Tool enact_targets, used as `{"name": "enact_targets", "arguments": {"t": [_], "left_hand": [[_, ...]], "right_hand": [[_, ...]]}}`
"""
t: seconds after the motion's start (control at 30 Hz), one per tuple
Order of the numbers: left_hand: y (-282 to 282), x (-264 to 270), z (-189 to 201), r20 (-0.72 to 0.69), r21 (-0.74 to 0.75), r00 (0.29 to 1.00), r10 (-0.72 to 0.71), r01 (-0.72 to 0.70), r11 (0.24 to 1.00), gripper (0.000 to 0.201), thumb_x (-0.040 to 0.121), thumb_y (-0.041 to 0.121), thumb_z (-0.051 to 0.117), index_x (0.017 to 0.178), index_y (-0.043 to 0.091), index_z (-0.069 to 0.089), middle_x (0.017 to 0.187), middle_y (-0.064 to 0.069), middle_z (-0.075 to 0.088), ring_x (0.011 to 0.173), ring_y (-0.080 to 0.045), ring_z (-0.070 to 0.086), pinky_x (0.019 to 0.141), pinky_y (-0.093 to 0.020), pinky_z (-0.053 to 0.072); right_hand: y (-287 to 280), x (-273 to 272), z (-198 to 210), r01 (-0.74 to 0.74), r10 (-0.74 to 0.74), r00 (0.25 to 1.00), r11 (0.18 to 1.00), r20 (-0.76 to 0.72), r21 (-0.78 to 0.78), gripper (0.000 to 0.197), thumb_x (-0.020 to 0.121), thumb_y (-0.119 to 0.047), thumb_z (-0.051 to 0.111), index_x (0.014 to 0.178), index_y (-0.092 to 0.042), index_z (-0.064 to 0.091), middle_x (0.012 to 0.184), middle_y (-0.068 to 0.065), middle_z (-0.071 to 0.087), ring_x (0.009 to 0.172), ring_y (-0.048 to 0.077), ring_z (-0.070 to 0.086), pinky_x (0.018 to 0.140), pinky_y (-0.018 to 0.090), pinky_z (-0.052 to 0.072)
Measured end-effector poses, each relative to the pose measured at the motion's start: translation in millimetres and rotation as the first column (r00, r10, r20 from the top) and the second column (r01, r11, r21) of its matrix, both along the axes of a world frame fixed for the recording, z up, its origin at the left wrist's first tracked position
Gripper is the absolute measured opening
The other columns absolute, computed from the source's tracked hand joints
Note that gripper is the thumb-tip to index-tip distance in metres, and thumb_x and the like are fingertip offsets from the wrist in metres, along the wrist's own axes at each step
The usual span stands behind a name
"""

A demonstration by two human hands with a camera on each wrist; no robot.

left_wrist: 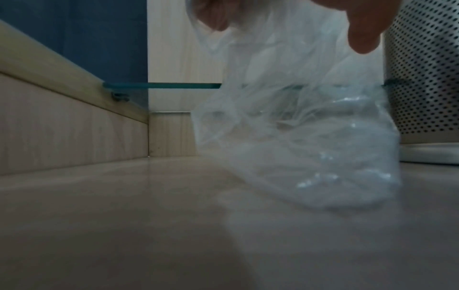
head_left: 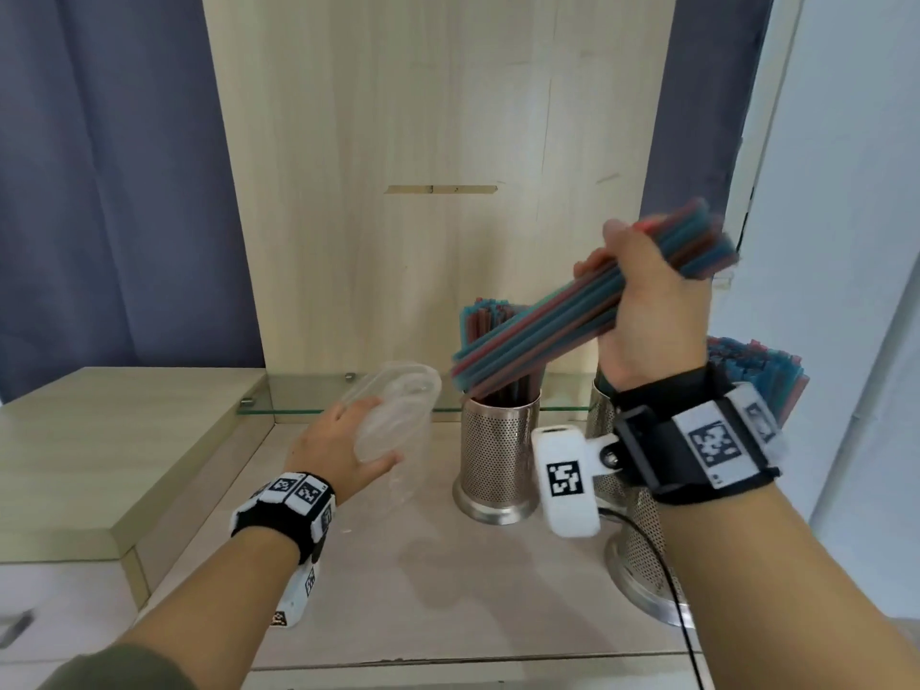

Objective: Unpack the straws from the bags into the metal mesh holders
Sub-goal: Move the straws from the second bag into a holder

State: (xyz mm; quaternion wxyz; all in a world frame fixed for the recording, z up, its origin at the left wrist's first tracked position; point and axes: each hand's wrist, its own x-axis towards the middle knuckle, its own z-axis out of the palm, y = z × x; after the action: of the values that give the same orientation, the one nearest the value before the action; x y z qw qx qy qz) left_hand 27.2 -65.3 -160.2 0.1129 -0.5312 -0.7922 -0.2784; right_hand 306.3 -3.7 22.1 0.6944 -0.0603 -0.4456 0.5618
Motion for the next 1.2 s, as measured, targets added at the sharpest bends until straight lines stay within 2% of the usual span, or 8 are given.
{"name": "enact_targets", "arguments": {"t": [0.17,0.3,0.43,0.57,0.87,0.93,1.03,1.2], "left_hand": [[0.9,0.6,3.3,0.04,-0.047,0.995,0.088,-0.086,0.995,0.099,0.061,0.07,0.073,0.142,0.028,0.035,0.137,-0.002,0.047,0.124,-0.025,0.046,0.101,-0.043,0.041],[-6.9,6.6,29.6,-0.018,-0.151,0.988,0.154,-0.155,0.976,0.116,0.053,0.083,0.068,0.148,0.036,0.023,0.142,-0.003,0.034,0.129,-0.027,0.032,0.104,-0.046,0.03],[-14.0,18.0,79.1,-0.057,0.001,0.998,-0.003,0.003,1.0,0.106,0.058,0.086,0.06,0.145,0.03,0.033,0.136,-0.003,0.036,0.128,-0.024,0.032,0.107,-0.044,0.03],[1.6,48.2,113.5,-0.026,0.085,0.972,-0.232,0.234,0.969,0.095,0.07,0.061,0.074,0.146,0.022,0.032,0.138,-0.002,0.043,0.128,-0.015,0.04,0.106,-0.031,0.033],[73.9,76.3,76.1,0.456,0.128,0.804,-0.382,0.365,0.922,0.162,0.041,0.053,0.094,0.147,0.032,-0.028,0.159,-0.002,0.025,0.146,-0.015,0.022,0.117,-0.038,0.02],[81.8,76.5,68.4,0.469,0.127,0.779,-0.416,0.406,0.905,0.164,0.035,0.058,0.093,0.149,0.032,-0.022,0.153,0.007,0.034,0.142,-0.013,0.03,0.118,-0.039,0.024],[88.4,80.7,64.3,0.426,0.139,0.774,-0.468,0.455,0.879,0.147,0.042,0.041,0.097,0.152,0.025,0.0,0.132,0.021,0.043,0.129,-0.008,0.044,0.112,-0.034,0.035],[85.0,88.9,59.3,0.41,0.192,0.755,-0.512,0.477,0.858,0.124,0.052,0.034,0.096,0.145,0.026,0.015,0.126,0.019,0.052,0.12,-0.001,0.052,0.107,-0.034,0.044]], "right_hand": [[-5.7,2.3,1.7,0.058,-0.093,0.968,0.987,0.232,0.151,0.03,0.087,-0.004,0.071,0.066,-0.023,0.06,0.06,0.0,0.059,0.061,0.022,0.058,0.063,0.036,0.054],[5.6,7.0,-2.2,0.075,-0.118,0.95,0.985,0.289,0.157,0.027,0.085,-0.006,0.073,0.069,-0.023,0.06,0.062,0.0,0.059,0.065,0.024,0.057,0.066,0.039,0.054],[17.2,12.2,-4.9,0.028,-0.072,0.954,0.988,0.291,0.152,0.021,0.085,-0.007,0.073,0.074,-0.021,0.061,0.065,0.0,0.06,0.067,0.024,0.059,0.065,0.038,0.054],[17.9,14.5,-3.6,-0.001,-0.055,0.955,0.982,0.292,0.19,0.016,0.079,-0.014,0.074,0.074,-0.025,0.065,0.069,-0.002,0.063,0.071,0.026,0.061,0.072,0.042,0.055],[16.9,34.2,-9.2,0.073,-0.176,0.937,0.943,0.303,0.324,0.021,0.085,-0.01,0.075,0.08,-0.027,0.065,0.076,-0.004,0.065,0.075,0.018,0.065,0.073,0.039,0.058],[17.8,38.3,-10.7,0.087,-0.189,0.937,0.94,0.292,0.329,0.021,0.086,-0.008,0.074,0.08,-0.026,0.064,0.075,-0.006,0.065,0.073,0.013,0.065,0.07,0.031,0.057],[20.3,41.4,-13.2,0.114,-0.2,0.945,0.943,0.259,0.312,0.018,0.086,-0.007,0.073,0.083,-0.021,0.063,0.075,-0.011,0.066,0.074,0.011,0.066,0.07,0.027,0.056],[26.1,37.6,-15.8,0.161,-0.213,0.961,0.951,0.178,0.265,0.018,0.087,-0.005,0.072,0.085,-0.018,0.061,0.077,-0.007,0.064,0.073,0.012,0.065,0.067,0.026,0.055]]}}
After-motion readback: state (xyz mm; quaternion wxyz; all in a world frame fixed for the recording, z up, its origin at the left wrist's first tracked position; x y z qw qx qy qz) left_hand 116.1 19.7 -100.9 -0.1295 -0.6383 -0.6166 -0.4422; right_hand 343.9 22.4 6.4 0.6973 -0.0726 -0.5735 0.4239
